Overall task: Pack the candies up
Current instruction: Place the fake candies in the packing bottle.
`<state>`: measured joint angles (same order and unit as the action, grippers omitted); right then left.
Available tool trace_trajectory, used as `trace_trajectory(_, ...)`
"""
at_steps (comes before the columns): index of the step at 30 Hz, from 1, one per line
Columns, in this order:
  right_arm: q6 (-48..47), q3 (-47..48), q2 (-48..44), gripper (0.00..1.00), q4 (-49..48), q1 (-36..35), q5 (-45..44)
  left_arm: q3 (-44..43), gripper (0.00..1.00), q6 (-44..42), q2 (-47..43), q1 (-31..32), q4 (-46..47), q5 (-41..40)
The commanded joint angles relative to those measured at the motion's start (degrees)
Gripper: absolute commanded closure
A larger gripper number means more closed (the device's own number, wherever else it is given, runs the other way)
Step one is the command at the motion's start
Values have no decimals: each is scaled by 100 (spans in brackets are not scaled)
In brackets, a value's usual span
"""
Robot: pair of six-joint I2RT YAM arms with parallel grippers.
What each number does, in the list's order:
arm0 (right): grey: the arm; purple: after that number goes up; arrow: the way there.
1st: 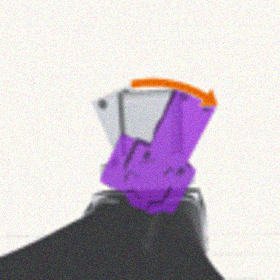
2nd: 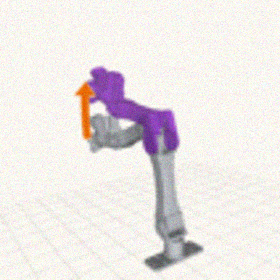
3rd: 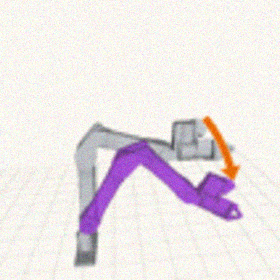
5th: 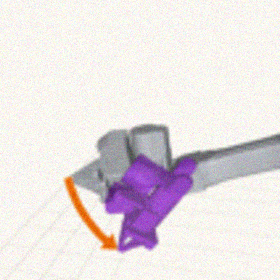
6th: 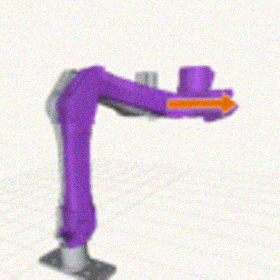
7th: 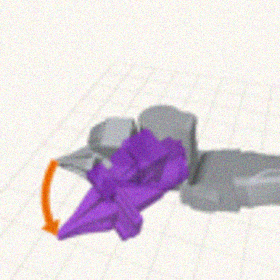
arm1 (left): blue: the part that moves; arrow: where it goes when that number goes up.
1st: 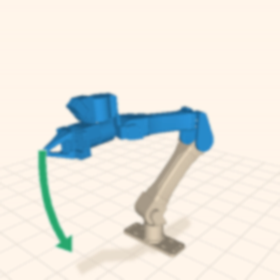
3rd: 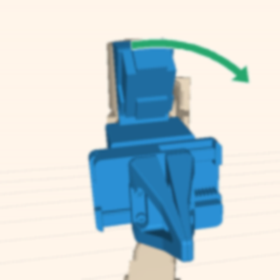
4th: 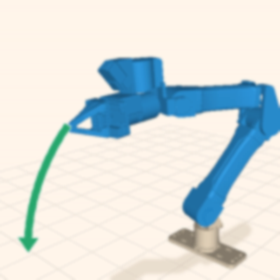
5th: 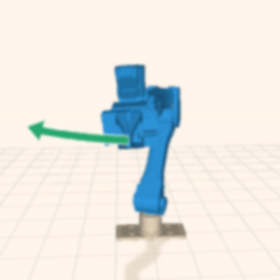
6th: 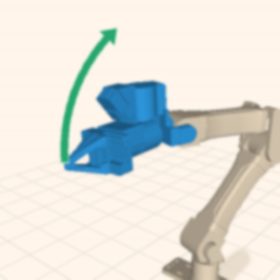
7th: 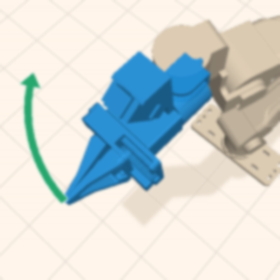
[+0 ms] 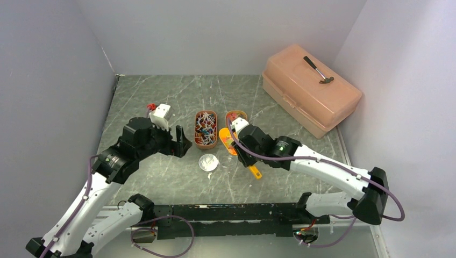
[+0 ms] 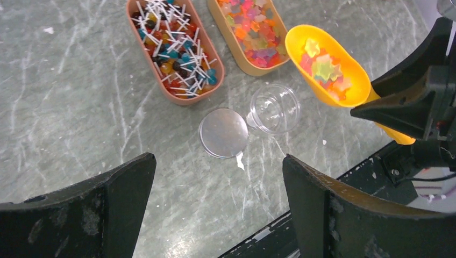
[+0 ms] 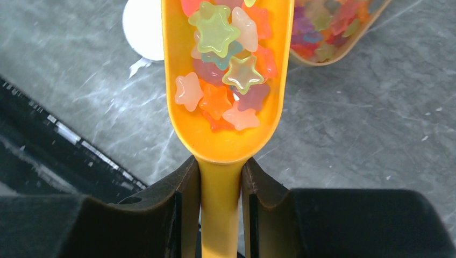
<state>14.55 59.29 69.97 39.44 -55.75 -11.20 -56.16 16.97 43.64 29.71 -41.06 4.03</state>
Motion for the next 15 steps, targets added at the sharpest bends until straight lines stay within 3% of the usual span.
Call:
trace_trajectory(1,-73,137,-430,100,130,-301,279,-46,7,-121,248,17,388,805)
trace_trajectory(15,-415,103,-846,100,131,-1084,439,-324,7,65,1003,23,744,1878)
